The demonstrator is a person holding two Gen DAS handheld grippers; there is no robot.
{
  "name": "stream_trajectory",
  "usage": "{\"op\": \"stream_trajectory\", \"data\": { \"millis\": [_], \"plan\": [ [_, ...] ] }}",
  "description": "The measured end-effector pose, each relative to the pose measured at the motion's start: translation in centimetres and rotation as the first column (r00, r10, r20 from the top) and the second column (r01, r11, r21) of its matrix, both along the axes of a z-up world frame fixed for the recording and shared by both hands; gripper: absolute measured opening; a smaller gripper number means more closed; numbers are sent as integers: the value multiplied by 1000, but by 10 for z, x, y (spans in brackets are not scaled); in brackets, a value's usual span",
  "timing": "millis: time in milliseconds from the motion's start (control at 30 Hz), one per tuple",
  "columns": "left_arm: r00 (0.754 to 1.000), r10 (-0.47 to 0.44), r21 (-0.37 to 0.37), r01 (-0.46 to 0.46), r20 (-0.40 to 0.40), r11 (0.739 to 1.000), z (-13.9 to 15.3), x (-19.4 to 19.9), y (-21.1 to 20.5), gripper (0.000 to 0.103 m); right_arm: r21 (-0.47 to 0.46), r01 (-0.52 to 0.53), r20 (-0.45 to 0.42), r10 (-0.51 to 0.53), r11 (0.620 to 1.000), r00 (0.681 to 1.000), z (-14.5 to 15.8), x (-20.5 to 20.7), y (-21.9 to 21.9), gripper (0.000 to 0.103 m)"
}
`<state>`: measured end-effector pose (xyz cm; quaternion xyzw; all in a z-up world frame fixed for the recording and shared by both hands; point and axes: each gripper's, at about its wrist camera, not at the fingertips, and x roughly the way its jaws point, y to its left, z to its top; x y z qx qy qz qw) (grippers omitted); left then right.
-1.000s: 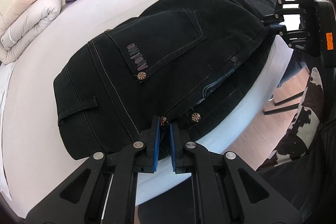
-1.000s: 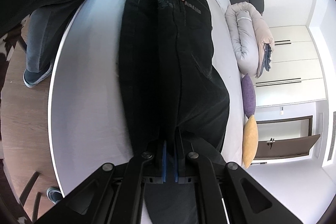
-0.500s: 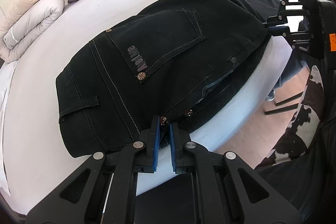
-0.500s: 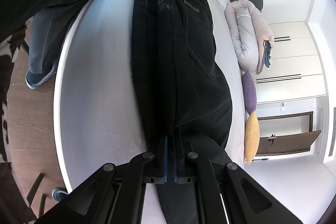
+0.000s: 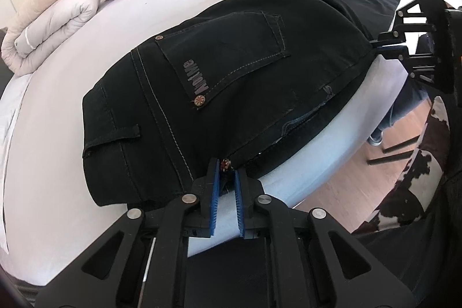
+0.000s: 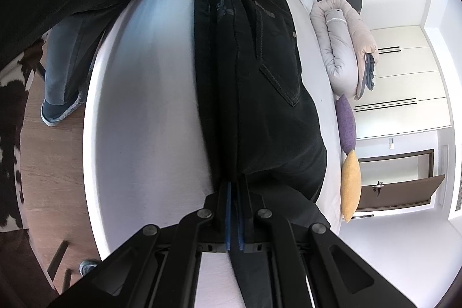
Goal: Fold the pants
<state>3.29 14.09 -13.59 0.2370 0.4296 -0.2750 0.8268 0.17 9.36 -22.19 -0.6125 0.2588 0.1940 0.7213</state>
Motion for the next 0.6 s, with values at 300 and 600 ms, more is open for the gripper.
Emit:
{"op": "stream_trajectory", "data": {
  "millis": [300, 600],
  "plan": [
    [992, -10, -1, 10, -129, 1000, 34, -10, 25, 16, 18, 21, 9, -22, 1000, 1000, -11, 0, 1, 7],
    [992, 39, -287, -71, -116, 955, 52, 57, -64, 16, 127, 81, 35, -87, 989, 996, -4, 0, -4, 10]
  ]
}}
